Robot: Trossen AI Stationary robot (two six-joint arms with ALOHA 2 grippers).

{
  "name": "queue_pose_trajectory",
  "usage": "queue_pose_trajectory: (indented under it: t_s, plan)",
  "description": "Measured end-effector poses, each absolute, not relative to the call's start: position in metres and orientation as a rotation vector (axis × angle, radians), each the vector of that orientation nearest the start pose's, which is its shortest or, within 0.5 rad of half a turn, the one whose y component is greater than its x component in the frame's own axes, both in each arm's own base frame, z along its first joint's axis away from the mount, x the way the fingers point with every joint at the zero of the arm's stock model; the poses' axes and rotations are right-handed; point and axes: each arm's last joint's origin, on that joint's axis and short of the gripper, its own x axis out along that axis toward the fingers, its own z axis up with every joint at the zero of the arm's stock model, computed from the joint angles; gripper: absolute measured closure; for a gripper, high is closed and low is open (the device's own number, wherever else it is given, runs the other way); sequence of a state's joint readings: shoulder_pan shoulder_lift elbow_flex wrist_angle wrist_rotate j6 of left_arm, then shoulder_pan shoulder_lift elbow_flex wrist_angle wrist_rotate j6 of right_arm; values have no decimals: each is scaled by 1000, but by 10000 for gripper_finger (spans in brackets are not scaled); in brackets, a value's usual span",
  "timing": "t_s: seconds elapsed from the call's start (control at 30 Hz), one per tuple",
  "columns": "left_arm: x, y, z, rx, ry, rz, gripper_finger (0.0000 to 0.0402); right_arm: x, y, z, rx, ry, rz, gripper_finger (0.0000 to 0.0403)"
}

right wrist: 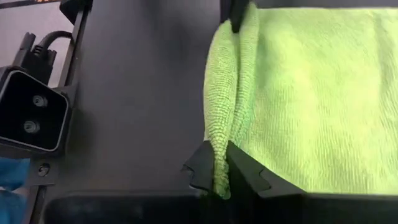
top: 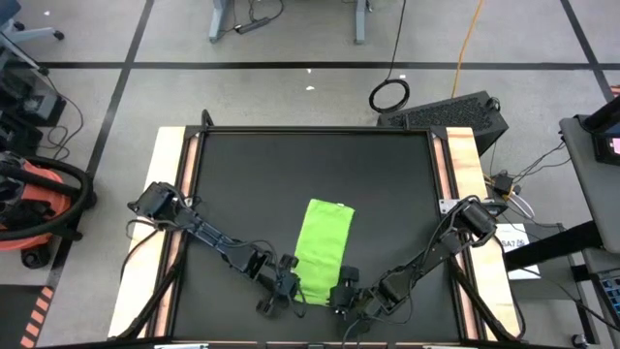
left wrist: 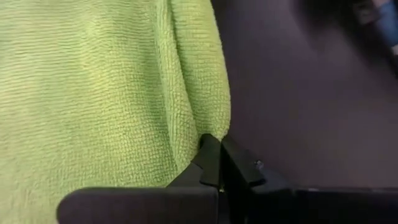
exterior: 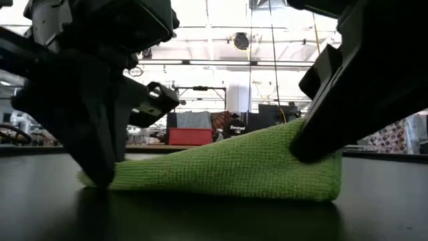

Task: Roll towel
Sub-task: Roll the green microfiber cloth

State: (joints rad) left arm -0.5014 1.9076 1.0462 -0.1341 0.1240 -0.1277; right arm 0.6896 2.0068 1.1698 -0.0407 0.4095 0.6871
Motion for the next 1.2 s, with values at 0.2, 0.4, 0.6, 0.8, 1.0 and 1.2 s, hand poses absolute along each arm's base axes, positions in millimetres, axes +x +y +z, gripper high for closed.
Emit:
queue_pose_trajectory:
  t_s: [0.2, 0.4, 0.6, 0.8, 1.0, 1.2]
  plan:
    - [319, -175, 125, -58, 1077, -556, 399, 314, 245, 127, 199, 817, -24, 344]
    - [320, -173, 125, -91, 1087, -548, 399, 311, 244, 147, 195, 773, -14, 294]
    - [322, -172, 125, -116, 1079, -534, 400, 313, 229, 170, 137, 685, -112, 252]
    - [326, -166, 125, -126, 1067, -520, 400, 334, 184, 157, 207, 801, -242, 252]
    - [328, -162, 125, -113, 1062, -514, 400, 353, 146, 156, 196, 823, -295, 265]
    - [331, -154, 125, -117, 1056, -487, 400, 362, 116, 145, 172, 927, -280, 278]
